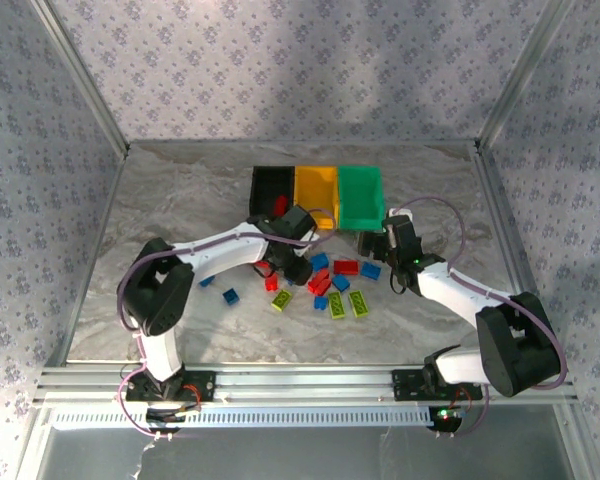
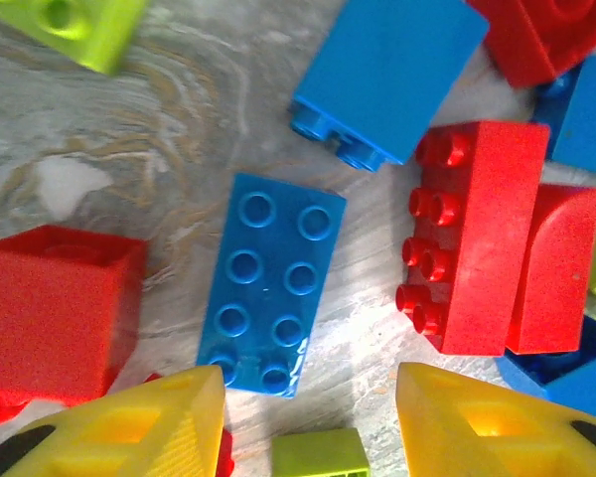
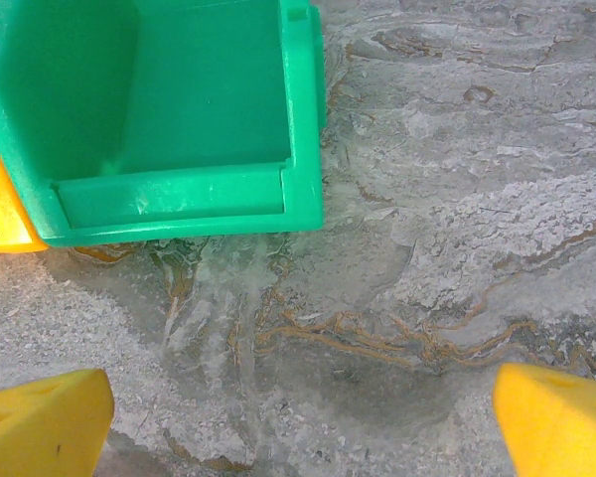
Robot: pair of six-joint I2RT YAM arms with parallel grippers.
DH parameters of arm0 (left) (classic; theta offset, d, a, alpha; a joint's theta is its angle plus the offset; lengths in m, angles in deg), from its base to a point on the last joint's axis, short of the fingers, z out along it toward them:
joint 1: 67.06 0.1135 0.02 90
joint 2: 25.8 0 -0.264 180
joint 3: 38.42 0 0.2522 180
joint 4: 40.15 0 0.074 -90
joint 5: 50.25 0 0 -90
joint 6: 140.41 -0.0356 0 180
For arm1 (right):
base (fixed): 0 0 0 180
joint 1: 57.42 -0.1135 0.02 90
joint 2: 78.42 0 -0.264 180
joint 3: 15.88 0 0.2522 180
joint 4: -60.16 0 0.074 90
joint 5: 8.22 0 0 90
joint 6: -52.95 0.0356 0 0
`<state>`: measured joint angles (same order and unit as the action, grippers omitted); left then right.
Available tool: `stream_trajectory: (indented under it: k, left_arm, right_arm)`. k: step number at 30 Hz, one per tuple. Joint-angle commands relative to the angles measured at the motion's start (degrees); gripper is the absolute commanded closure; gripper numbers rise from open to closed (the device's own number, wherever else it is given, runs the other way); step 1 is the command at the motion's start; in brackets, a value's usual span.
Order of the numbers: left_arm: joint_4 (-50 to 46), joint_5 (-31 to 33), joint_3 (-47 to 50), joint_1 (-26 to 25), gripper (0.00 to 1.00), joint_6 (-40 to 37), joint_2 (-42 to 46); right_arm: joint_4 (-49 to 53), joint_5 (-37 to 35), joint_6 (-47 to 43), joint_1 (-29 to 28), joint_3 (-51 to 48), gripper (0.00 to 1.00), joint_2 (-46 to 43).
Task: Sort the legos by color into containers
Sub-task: Pick up the lego from the center of the table.
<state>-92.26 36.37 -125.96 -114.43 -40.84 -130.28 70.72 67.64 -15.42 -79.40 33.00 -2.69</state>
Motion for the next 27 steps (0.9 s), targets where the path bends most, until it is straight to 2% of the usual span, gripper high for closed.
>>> stream_trajectory:
  k: [1,14,27]
  left_arm:
    - [-0.89,1.97,-2.59,-0.33,0.51,-4.57,-2.62]
    - [-0.12,7.0,-4.35,-0.26,0.49,-9.53,-9.48]
    - [3.09,8.58,-4.22,-0.66,0.42,-11.21,-1.89]
  right_arm:
    - [0.16,0.06,0.76,0.3,-0.04,0.0,-0.53]
    - [0.39,0.15,0.61,0.47,-0.04,0.0,-0.71]
    - [0.36,0.77,0.78,0.53,0.31,0.0,0.12]
